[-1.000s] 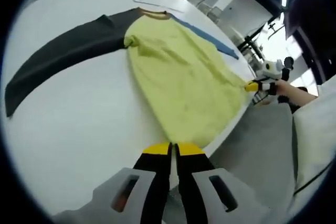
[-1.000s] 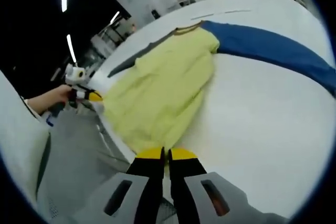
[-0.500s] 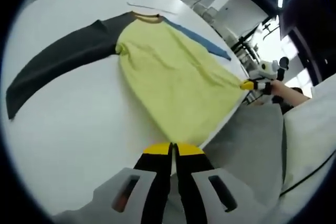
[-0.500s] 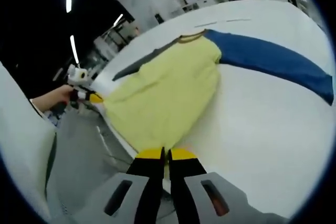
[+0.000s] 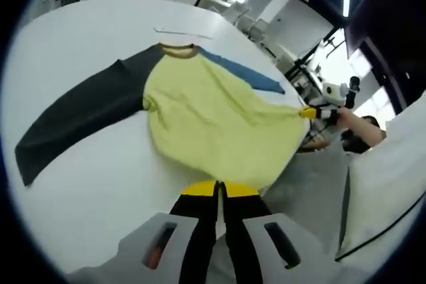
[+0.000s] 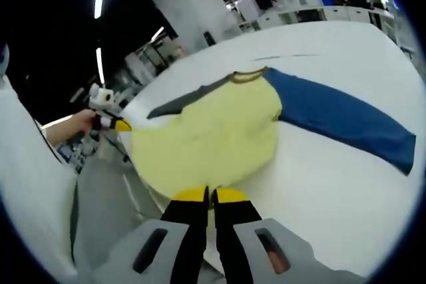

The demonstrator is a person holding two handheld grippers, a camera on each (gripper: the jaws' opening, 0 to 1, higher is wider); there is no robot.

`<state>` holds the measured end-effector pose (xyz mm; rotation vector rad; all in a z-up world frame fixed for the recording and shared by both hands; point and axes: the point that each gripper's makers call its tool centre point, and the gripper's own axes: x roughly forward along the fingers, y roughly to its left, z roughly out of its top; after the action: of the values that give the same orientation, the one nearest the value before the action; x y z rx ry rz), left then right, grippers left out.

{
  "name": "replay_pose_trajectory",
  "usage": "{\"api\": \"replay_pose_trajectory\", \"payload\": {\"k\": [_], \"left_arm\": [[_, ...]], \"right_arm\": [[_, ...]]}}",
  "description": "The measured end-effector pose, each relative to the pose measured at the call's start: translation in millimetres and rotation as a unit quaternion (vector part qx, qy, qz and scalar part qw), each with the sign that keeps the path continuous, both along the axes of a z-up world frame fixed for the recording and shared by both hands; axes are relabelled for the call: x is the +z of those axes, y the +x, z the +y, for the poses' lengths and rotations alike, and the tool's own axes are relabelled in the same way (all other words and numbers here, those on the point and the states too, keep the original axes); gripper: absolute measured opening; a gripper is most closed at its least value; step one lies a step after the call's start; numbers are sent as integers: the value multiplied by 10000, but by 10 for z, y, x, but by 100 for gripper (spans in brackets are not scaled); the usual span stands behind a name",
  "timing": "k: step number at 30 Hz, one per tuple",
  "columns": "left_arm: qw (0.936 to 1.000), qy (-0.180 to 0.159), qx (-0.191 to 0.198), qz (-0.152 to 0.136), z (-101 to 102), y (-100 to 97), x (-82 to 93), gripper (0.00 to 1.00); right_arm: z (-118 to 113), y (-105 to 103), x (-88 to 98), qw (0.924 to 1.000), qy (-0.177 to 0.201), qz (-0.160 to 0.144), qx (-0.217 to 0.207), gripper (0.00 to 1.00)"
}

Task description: Fold the garment on the visible template until the final outline fits inside the template.

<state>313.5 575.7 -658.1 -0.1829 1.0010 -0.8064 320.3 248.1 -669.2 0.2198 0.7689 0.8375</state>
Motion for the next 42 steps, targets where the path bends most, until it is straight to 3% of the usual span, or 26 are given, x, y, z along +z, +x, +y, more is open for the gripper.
{"api": "replay_pose_trajectory", "payload": {"k": [6, 11, 15, 22, 31, 35, 42], "left_arm": [[9997, -181, 167, -80, 41, 203, 160, 0], [9990, -266, 355, -52, 45, 376, 198, 0], [9991, -176, 374, 54, 25, 480, 131, 0], [9978, 25, 505, 439, 73, 642, -155, 0], [9957, 56, 628, 671, 88, 901, -324, 0], [9940, 81, 691, 846, 97, 1007, -431, 0], [9919, 219, 714, 1031, 72, 1111, -612, 0]], "right_arm": [[43, 233, 191, 9996, 131, -245, -28, 3], [56, 404, 202, 9993, 178, -303, -121, 3], [75, 530, 154, 9993, 208, -239, -189, 3], [70, 756, -37, 9988, 238, 72, -419, 3], [70, 1027, -252, 9974, 179, 370, -598, 3], [53, 1093, -391, 9955, 49, 622, -717, 3], [47, 1167, -545, 9937, -91, 799, -776, 3]]}}
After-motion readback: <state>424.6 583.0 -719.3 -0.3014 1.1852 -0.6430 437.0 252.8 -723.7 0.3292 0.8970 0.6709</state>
